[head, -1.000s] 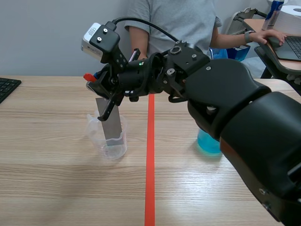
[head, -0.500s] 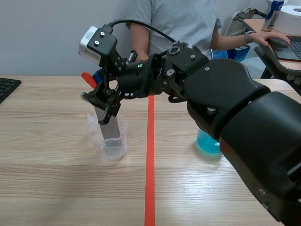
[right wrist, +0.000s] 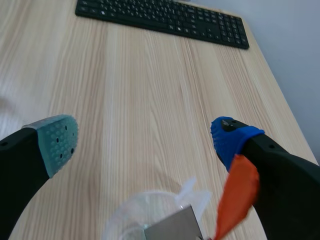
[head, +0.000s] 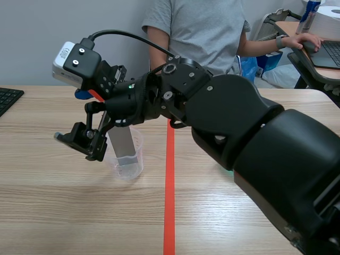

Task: Do the redox reaction experiment.
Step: 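Return to the home posture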

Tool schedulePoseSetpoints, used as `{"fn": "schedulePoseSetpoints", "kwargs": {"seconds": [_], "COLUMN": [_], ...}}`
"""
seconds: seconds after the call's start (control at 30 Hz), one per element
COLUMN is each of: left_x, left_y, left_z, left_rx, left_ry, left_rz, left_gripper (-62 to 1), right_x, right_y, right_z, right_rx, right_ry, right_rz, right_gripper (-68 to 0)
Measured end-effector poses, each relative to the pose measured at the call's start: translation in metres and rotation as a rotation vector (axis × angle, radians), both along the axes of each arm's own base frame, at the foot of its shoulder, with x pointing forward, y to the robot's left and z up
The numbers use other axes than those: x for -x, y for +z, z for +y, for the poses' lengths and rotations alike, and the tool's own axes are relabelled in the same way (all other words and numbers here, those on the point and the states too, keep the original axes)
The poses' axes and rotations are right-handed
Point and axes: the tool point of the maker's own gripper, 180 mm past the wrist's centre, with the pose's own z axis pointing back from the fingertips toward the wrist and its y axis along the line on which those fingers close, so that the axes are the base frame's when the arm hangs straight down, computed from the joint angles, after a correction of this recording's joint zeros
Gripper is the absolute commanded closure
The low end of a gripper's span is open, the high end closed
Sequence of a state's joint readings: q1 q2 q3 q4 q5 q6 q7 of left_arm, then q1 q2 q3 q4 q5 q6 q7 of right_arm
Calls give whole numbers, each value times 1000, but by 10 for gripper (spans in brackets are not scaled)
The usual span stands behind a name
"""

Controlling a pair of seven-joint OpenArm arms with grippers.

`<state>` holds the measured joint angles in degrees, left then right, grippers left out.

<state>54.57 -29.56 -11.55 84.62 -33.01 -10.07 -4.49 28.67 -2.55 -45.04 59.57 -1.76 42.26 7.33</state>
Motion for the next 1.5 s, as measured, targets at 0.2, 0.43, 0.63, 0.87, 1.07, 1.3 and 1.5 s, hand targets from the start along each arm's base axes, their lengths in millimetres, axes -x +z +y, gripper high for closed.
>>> {"fn": "schedulePoseSetpoints", "kwargs": {"seconds": [0.2,0.43,0.63,0.87,1.07,1.3,1.5], "left_x": [0,0,0,-3,-14,-41,-67], "left_y": [0,0,0,2,13,45,82], "left_z": [0,0,0,-2,-11,-24,-47], "left_rx": [0,0,0,2,12,3,-16], "left_ry": [0,0,0,-3,-32,-91,-180], "left_rz": [0,0,-1,-9,-45,-142,-199], "left_gripper": [-623,-623,-623,-623,-623,-623,-623], "right_x": [35,50,50,34,-4,-17,-2], "right_y": [-24,-15,17,36,44,44,37], "right_z": [10,17,20,-7,-70,-145,-189], "right_rx": [17,-62,-165,-238,-299,-325,-293], "right_ry": [58,85,89,1,-261,-471,-563], "right_rz": [63,82,87,101,120,160,183], "right_gripper": [-598,-663,-679,-679,-679,-679,-679]}}
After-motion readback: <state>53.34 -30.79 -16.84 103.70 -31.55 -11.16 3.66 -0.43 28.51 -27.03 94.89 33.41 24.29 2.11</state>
